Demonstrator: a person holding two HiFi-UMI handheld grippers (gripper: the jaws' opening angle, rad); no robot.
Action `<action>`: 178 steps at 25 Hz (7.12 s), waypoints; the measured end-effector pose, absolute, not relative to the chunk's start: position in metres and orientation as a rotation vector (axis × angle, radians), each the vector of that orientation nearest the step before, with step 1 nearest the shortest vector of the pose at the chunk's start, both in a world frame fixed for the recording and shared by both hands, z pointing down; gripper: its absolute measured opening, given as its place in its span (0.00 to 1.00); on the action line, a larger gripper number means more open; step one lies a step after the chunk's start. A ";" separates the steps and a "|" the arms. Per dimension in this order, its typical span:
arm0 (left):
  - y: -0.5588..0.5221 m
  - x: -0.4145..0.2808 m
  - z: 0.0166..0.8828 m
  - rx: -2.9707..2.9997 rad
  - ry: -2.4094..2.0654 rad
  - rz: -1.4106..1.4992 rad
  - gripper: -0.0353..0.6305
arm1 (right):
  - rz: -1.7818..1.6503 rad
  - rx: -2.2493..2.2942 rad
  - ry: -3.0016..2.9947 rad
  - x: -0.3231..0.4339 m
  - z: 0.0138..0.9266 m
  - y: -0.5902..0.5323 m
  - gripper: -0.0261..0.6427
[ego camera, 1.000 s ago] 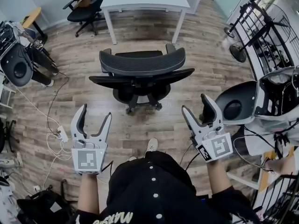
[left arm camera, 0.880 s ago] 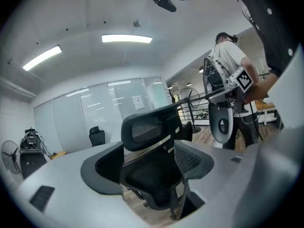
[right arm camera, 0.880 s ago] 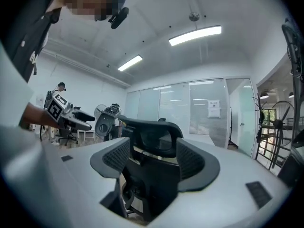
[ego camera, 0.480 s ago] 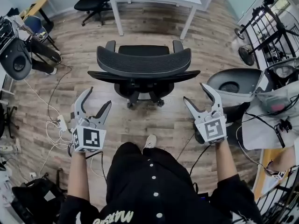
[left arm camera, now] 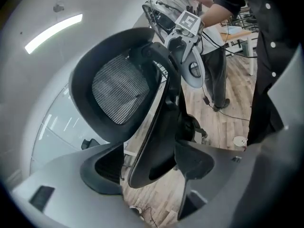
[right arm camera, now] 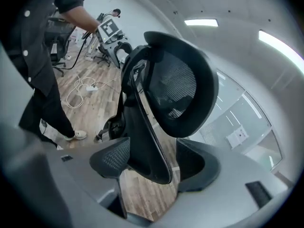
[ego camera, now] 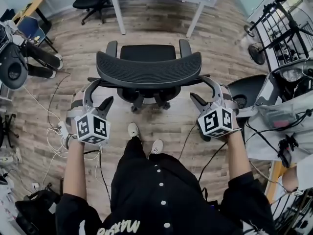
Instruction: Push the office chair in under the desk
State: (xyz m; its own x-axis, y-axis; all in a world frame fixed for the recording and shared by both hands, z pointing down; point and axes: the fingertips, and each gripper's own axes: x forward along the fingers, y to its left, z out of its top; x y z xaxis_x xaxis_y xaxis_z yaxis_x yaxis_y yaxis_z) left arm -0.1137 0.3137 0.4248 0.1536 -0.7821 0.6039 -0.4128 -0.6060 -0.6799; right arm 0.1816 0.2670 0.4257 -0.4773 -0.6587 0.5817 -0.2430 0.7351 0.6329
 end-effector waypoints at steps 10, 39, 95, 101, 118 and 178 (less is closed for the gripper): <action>0.285 -0.121 0.457 -2.052 0.953 -1.601 0.56 | -0.654 0.510 -1.840 0.177 0.461 0.240 0.50; 0.266 -0.122 0.508 -1.874 0.636 -1.766 0.18 | -0.701 0.303 -1.648 0.169 0.501 0.232 0.24; 0.129 -0.146 0.518 -1.890 0.564 -1.702 0.18 | -0.654 0.385 -1.657 0.137 0.518 0.108 0.18; 0.113 -0.150 0.519 -1.886 0.578 -1.699 0.18 | -0.622 0.366 -1.647 0.134 0.523 0.091 0.18; 0.065 -0.166 0.524 -1.892 0.577 -1.686 0.19 | -0.600 0.381 -1.641 0.119 0.527 0.048 0.18; -0.178 -0.189 0.530 -1.890 0.571 -1.632 0.21 | -0.601 0.433 -1.636 0.095 0.533 -0.177 0.19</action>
State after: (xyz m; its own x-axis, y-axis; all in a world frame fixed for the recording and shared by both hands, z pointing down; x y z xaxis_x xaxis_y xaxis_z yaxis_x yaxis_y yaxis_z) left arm -0.1889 -0.1779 0.5295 0.1636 -0.6512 0.7411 0.0473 -0.7452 -0.6652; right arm 0.0947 -0.1768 0.5327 -0.1523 -0.5947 0.7894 0.0576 0.7920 0.6078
